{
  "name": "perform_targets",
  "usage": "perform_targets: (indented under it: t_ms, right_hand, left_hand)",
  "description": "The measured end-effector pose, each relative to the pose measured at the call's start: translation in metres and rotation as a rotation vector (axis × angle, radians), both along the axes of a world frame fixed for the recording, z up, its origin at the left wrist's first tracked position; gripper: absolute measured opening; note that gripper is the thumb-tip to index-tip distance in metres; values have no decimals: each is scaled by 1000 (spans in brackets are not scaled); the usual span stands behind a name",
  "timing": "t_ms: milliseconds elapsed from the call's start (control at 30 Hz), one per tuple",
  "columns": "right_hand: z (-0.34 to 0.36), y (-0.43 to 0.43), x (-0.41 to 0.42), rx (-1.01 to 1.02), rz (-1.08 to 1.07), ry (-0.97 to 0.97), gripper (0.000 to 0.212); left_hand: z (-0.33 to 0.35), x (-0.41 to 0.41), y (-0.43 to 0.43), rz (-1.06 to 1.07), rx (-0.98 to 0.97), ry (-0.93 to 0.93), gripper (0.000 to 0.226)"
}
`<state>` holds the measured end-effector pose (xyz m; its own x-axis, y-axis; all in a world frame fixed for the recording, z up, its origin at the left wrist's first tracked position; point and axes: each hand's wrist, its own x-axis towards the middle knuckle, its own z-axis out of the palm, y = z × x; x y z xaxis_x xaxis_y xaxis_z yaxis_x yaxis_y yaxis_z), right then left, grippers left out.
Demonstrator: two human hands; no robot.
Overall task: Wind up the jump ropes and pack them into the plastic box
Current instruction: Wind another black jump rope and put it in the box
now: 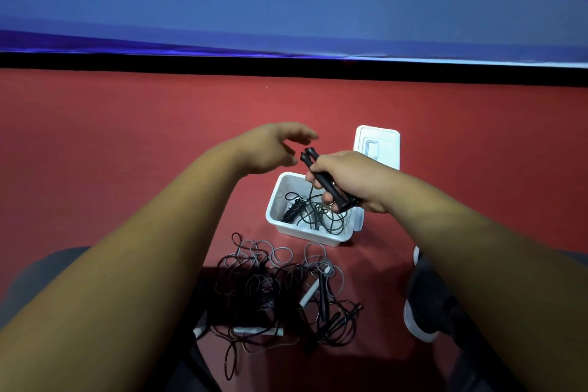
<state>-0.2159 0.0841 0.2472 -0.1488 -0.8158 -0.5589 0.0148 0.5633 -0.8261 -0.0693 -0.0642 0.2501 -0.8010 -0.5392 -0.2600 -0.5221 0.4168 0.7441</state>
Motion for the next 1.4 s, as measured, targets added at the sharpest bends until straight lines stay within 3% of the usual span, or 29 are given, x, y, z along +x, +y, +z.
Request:
perform_targets:
  t_ms: [167,333,533,667,833,933,1033,1200,1400]
  right_hand:
    - [2,0,4,-34,-19,-54,19]
    - [3,-3,-2,-70,1,28,15]
    - [-2,-3,-10,-164,63,555,37]
    - [-10,-3,-12,-240,95,934,27]
    - [-11,-8,-19,-247,52,972,9]
    - [-5,-8,-22,-250,42,889,13]
    - [1,-8,-23,-247,-39,597,13]
    - [4,-10,-22,-188,-102,167,25]
    - [11,-7,-22,-138,-37,-105,37]
  left_hand:
    - [-6,-6,9,-93,-43,38,23]
    - [-2,-13,10,-3,-190,65,16]
    - [6,-22,17,171,-225,104,25]
    - [10,-23,17,261,-237,145,22]
    - [16,-23,15,334,-112,203,18]
    - [24,-20,11,345,176,286,12]
    - [35,-10,5,302,446,374,8]
    - [44,-1,3,259,469,361,23]
    - [47,-6,8,301,523,383,24]
